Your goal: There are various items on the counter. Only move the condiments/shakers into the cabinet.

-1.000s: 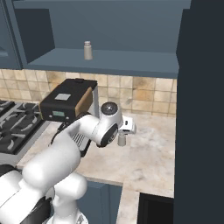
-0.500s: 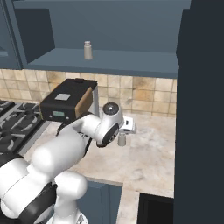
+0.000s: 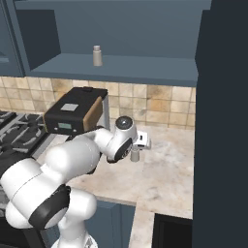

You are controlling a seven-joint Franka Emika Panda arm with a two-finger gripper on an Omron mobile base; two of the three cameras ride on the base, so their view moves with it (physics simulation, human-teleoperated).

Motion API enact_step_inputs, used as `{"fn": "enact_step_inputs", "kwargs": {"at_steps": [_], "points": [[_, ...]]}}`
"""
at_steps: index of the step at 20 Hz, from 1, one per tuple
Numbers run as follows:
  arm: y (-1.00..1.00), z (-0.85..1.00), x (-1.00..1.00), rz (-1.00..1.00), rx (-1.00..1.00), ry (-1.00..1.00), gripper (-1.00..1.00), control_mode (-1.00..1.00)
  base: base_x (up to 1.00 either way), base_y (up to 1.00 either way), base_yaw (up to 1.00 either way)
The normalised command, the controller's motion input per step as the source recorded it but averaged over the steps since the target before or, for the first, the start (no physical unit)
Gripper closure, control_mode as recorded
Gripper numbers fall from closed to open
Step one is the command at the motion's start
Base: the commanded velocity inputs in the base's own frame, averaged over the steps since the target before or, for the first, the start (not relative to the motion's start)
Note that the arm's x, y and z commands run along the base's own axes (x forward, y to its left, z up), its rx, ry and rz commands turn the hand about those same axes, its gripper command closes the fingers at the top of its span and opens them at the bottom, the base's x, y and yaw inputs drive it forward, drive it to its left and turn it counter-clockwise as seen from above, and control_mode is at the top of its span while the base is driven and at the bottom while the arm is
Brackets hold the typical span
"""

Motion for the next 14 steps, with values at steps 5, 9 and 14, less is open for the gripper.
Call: {"fn": "enact_step_inputs", "kwargs": {"at_steps": [5,9,14], "points": [[0.00,-0.21,0.09,0.00,0.00,0.00,-1.00,-1.00,0.00,0.00,0.00],[0.00,-0.11,0.12,0.00,0.00,0.00,-1.00,-1.00,0.00,0.00,0.00],[0.00,-0.08,0.15,0.00,0.00,0.00,-1.00,-1.00,0.00,0.00,0.00]]}}
